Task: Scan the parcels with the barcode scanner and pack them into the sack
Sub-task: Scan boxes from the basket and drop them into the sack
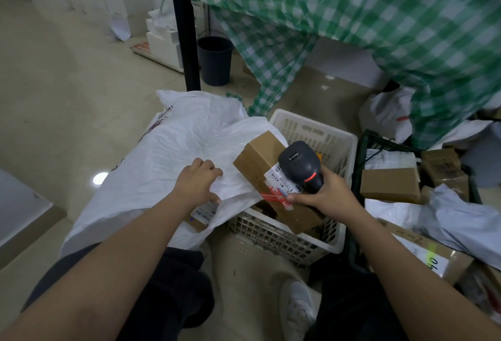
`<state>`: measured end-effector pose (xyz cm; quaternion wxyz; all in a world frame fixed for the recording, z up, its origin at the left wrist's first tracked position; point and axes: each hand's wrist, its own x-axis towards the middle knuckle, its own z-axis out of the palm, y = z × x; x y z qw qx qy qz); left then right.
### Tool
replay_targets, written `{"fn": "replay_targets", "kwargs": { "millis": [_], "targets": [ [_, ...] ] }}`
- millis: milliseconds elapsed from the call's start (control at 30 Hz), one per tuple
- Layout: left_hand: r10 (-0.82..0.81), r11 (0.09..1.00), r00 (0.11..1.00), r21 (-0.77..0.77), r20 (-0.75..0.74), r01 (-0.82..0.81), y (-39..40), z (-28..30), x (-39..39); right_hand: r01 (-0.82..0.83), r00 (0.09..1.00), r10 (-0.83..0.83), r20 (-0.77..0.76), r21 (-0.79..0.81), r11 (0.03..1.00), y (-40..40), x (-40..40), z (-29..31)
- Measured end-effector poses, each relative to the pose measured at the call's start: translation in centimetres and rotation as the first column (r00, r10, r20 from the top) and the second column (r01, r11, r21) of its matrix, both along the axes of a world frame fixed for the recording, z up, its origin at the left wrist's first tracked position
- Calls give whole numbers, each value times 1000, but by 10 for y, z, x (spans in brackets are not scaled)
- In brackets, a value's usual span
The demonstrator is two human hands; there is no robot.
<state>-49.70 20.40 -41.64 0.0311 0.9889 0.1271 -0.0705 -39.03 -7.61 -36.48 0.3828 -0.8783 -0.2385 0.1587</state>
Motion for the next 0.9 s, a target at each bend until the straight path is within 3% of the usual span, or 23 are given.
{"fn": "replay_targets", "kwargs": {
  "millis": [267,367,433,533,667,800,900],
  "targets": [
    [60,997,998,51,22,-61,13,-6,17,1,999,2,-34,83,997,12,-2,7],
    [194,971,959,-179,206,-158,20,9,18,3,998,7,-66,144,990,16,-6,13],
    [350,895,876,-395,333,-208,30,28,19,-1,996,17,-82,188,982,18,-12,20],
    [459,806,766,-574,451,-145,46,69,22,-23,996,41,-80,216,976,23,-22,36],
    [481,786,701,-613,526,-80,58,121,29,-96,995,100,-13,196,976,36,-35,53],
    [526,754,663,-652,532,-75,74,143,41,-214,972,209,105,34,976,52,-29,52],
    [548,723,635,-690,544,-34,89,154,53,-195,964,201,171,-55,979,74,-7,44]
  ]
}}
